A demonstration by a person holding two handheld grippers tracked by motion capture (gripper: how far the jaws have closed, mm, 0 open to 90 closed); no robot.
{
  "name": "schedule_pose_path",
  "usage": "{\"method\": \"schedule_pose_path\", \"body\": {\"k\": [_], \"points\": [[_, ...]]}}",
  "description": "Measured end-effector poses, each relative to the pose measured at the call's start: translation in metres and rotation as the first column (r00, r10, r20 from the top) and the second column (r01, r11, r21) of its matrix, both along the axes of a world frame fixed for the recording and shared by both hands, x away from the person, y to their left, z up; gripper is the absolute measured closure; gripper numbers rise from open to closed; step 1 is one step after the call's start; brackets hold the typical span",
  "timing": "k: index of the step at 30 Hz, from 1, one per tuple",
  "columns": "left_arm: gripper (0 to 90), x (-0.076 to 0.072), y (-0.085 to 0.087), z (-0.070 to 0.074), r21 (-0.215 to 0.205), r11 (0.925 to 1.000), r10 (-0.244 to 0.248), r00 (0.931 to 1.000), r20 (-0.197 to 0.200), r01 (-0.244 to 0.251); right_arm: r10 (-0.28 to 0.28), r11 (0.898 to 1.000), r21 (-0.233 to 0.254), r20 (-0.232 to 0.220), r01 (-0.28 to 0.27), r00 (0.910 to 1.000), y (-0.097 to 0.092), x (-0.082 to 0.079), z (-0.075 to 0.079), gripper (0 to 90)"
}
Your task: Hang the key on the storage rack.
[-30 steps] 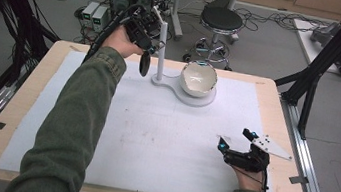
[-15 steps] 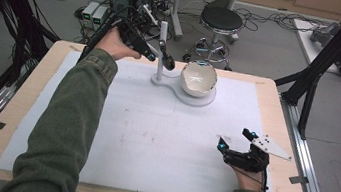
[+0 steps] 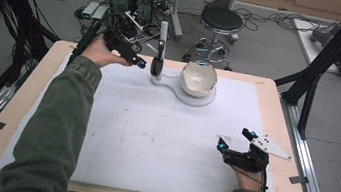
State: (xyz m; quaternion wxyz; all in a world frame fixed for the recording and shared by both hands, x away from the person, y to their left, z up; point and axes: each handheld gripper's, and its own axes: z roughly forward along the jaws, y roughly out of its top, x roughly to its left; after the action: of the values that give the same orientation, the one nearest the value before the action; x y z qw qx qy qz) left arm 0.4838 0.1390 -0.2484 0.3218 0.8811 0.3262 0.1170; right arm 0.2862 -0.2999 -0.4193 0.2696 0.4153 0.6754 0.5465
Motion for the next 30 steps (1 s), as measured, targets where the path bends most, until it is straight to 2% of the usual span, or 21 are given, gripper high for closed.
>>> {"method": "schedule_pose_path", "body": {"k": [2,5,12,15,19,24,30], "points": [[2.4,-0.002,0.006,0.0,-0.042,0.999,-0.018,0.9998,-0.012,0.018,-0.002,1.0,0.0,-0.003,0.002,1.0,0.0,0.0,0.0,0.7],[1.6,-0.008,0.015,0.0,-0.093,0.9951,-0.037,0.9993,-0.01,0.036,-0.002,1.0,-0.003,-0.001,0.002,1.0,0.0,0.0,0.0,0.7],[1.7,-0.031,0.031,-0.001,-0.128,0.9908,-0.041,0.9988,0.026,0.044,-0.002,1.0,-0.006,0.001,0.002,1.0,0.001,-0.001,0.001,0.7],[1.7,-0.042,0.041,-0.005,-0.156,0.9872,-0.025,0.9985,0.05,0.032,0.0,1.0,-0.002,-0.002,0.0,1.0,0.002,-0.001,0.001,0.7],[1.7,-0.054,0.055,-0.011,-0.167,0.9859,-0.001,0.9974,0.072,0.013,0.003,1.0,-0.005,0.004,-0.002,1.0,0.003,0.0,0.001,0.7],[1.7,-0.066,0.072,-0.02,-0.192,0.9813,0.019,0.9966,0.081,-0.003,0.007,1.0,-0.006,0.002,-0.007,1.0,0.005,0.0,0.001,0.7],[1.7,-0.082,0.089,-0.036,-0.233,0.9724,0.035,0.9957,0.086,-0.014,0.006,1.0,-0.007,-0.004,-0.006,1.0,0.006,0.0,0.001,0.7]]}}
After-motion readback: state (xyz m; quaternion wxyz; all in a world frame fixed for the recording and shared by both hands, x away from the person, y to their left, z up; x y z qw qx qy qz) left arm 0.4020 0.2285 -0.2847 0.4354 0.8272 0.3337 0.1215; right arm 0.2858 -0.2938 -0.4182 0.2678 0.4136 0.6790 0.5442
